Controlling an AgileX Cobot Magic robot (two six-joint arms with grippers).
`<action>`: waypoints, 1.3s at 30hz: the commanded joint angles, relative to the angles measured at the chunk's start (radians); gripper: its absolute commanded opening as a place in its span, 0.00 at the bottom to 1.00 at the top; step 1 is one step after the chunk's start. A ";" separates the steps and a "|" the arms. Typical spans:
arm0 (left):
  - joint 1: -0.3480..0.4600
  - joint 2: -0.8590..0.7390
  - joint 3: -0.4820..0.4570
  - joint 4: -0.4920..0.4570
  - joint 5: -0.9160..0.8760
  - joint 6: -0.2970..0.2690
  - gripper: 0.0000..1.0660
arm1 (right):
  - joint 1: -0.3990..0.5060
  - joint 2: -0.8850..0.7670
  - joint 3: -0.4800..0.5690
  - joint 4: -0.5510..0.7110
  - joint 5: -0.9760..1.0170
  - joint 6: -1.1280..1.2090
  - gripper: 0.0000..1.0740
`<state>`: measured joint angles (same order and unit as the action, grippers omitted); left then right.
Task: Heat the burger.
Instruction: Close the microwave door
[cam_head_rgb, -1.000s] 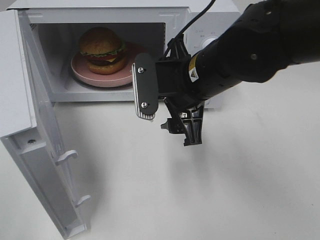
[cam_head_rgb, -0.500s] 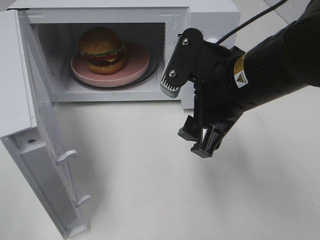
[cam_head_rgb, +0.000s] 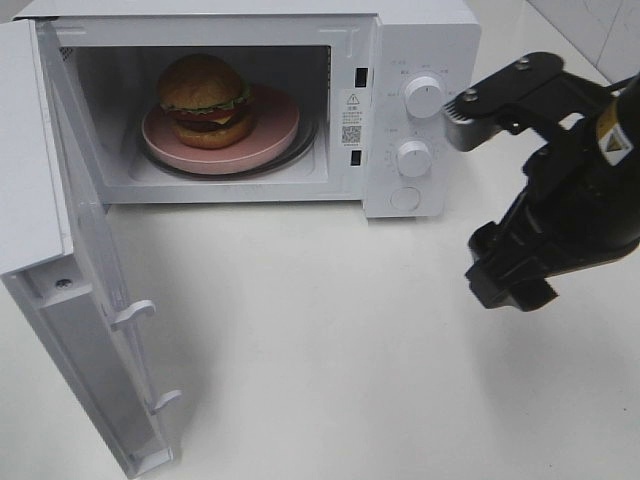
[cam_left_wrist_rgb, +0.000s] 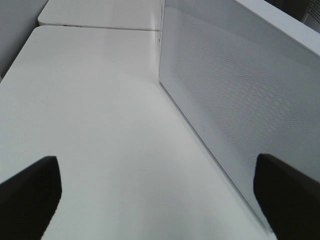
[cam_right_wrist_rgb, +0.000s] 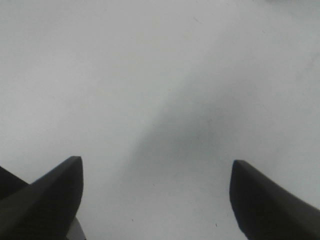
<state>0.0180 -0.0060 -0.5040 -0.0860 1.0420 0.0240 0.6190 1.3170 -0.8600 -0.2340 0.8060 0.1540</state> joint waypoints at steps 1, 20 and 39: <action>0.001 -0.020 0.001 -0.005 -0.005 0.000 0.94 | -0.047 -0.023 0.001 0.008 0.061 0.023 0.71; 0.001 -0.020 0.001 -0.005 -0.005 0.000 0.94 | -0.155 -0.329 0.001 0.031 0.353 0.067 0.71; 0.001 -0.020 0.001 -0.005 -0.005 0.000 0.94 | -0.202 -0.738 0.001 0.039 0.443 0.062 0.71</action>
<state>0.0180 -0.0060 -0.5040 -0.0860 1.0420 0.0240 0.4410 0.6040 -0.8600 -0.1970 1.2150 0.2130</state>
